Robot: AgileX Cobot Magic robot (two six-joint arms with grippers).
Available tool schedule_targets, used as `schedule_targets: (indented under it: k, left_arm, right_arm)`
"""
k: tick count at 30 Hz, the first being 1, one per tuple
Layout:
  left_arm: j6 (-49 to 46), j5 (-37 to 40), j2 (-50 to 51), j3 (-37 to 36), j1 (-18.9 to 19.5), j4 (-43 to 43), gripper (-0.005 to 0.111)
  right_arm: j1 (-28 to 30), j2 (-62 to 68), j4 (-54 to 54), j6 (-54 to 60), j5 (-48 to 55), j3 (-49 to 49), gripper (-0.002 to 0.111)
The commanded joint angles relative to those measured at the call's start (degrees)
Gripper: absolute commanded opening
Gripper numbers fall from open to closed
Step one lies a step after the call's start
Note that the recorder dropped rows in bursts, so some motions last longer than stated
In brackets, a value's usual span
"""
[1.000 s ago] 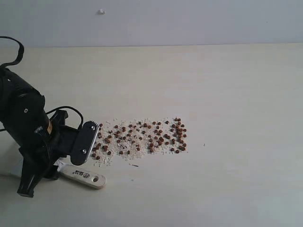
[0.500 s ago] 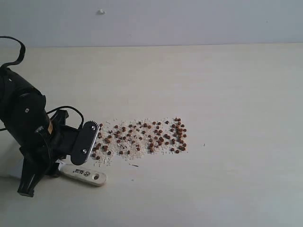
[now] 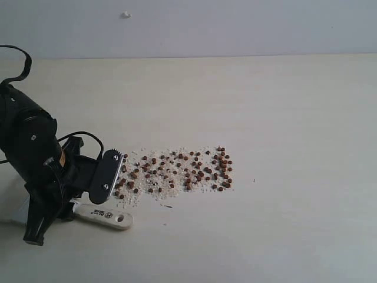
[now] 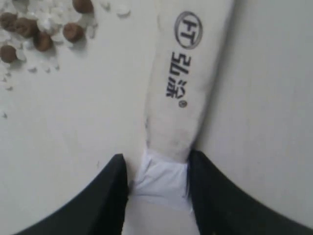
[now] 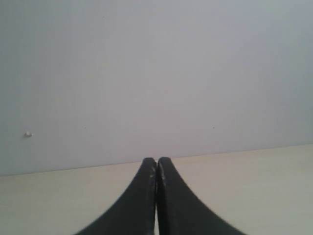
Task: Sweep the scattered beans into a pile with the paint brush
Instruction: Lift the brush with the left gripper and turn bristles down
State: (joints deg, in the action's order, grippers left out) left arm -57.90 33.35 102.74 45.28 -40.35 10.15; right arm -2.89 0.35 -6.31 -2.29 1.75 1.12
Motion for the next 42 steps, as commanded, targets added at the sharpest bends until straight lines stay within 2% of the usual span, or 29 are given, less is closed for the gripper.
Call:
schedule_targets:
  k: [1,12,23,42]
  left_arm:
    - [1.3,0.06,1.44,-0.63,-0.29,-0.6,0.0]
    - [8.91,8.32,0.37,4.03,-0.29,-0.69,0.0]
    - [11.76,10.8,-2.72,4.42,-2.56,-0.94,0.0]
    - [18.26,14.03,-14.8,5.51,-2.56,-0.27,0.0]
  right_arm:
    - [-0.13,-0.35,0.16,0.07,-0.73,-0.19,0.0]
    - [-0.13,-0.35,0.16,0.07,-0.73,-0.19,0.0]
    - [-0.13,-0.35,0.16,0.07,-0.73,-0.19,0.0]
    - [-0.13,-0.35,0.16,0.07,-0.73,-0.19,0.0]
